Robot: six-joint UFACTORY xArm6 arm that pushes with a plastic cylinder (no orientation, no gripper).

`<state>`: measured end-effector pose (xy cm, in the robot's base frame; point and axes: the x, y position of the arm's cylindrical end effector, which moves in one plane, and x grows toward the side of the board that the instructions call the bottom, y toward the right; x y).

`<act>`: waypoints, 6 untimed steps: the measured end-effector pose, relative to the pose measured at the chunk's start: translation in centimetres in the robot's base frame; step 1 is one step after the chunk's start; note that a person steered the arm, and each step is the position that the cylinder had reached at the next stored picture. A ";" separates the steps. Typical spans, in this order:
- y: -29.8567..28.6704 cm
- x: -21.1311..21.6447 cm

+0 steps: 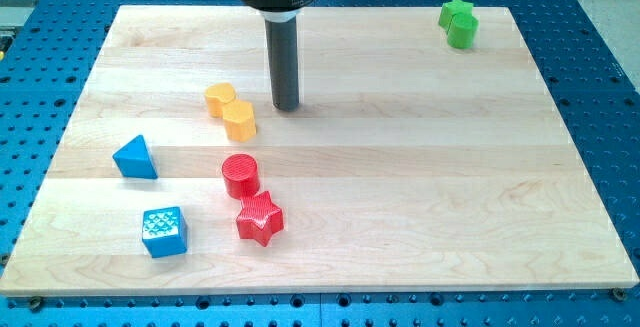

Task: Separate the yellow blocks

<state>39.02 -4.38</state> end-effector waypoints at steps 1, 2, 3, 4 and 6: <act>-1.0 1.3; -1.9 2.2; -2.5 -0.4; -4.3 0.5; -4.6 3.0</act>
